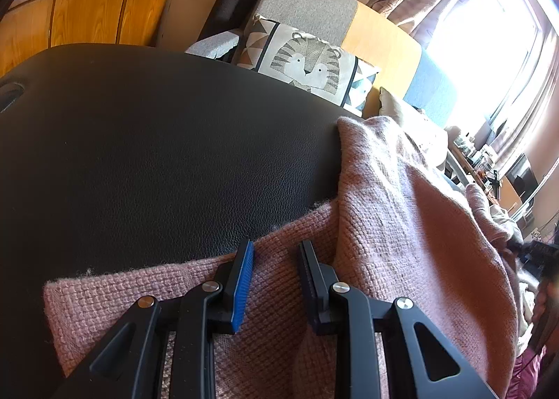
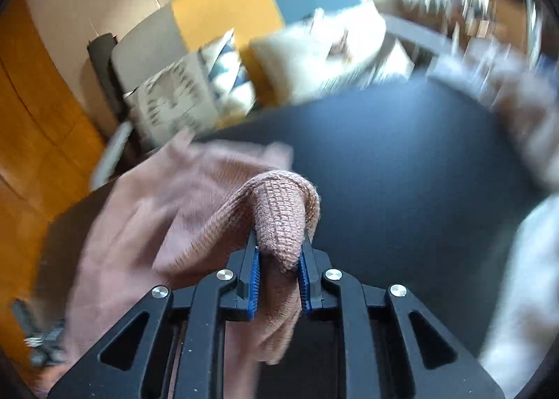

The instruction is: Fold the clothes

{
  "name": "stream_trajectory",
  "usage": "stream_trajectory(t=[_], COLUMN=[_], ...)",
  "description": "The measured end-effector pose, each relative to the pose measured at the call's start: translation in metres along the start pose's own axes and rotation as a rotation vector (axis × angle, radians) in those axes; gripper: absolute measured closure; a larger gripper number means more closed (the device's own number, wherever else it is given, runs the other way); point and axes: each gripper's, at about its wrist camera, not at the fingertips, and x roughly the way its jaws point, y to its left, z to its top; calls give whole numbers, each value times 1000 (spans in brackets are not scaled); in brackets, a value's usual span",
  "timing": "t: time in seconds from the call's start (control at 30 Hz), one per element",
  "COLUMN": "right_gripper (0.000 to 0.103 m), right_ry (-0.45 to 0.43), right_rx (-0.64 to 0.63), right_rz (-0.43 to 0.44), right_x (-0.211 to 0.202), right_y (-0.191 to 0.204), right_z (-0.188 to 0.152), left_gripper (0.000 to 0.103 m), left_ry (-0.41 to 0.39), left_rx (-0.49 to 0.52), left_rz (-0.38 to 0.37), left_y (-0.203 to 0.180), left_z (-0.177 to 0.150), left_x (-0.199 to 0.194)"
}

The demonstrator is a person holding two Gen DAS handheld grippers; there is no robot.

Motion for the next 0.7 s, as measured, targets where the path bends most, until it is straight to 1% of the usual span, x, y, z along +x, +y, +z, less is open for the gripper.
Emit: stream_trajectory(t=[0.07, 0.13, 0.17, 0.23, 0.33, 0.37, 0.4, 0.47, 0.5, 0.53, 0.6, 0.67, 0.7], right_gripper=[84, 84, 84, 82, 76, 73, 71, 69, 67, 67, 67, 67, 66], right_ry=[-98, -158, -168, -118, 90, 181, 253, 280, 254, 226, 130, 30, -13], right_rx=[-95, -169, -218, -279, -310, -304, -294, -278, -256, -233, -116, -45, -46], right_rz=[-147, -254, -307, -387, -442, -451, -461, -493, -503, -513, -508, -482, -426], right_x=[-23, -32, -33, -23, 22, 38, 51, 54, 47, 39, 12, -13, -18], right_y=[-6, -10, -14, -24, -45, -54, -62, -71, -72, -73, -74, -63, -45], right_z=[19, 33, 40, 42, 25, 13, 2, -16, -19, -22, -19, -15, -10], left_gripper=[77, 77, 77, 77, 77, 77, 77, 77, 77, 77, 77, 77, 77], left_ry=[0, 0, 0, 0, -1, -1, -1, -1, -1, -1, -1, -1, -1], left_rx=[-1, -2, -2, -1, -1, -2, -3, -4, -5, -5, -4, -1, 0], left_rz=[-2, -3, -4, -3, -4, -5, -6, -7, -7, -7, -6, -2, -1], left_y=[0, 0, 1, 1, 1, 2, 2, 1, 1, 1, 0, 0, 0], left_z=[0, 1, 1, 1, 1, 2, 2, 1, 1, 1, 0, 1, 1], left_x=[0, 0, 0, 0, 0, 0, 0, -1, -1, -1, -1, -1, -1])
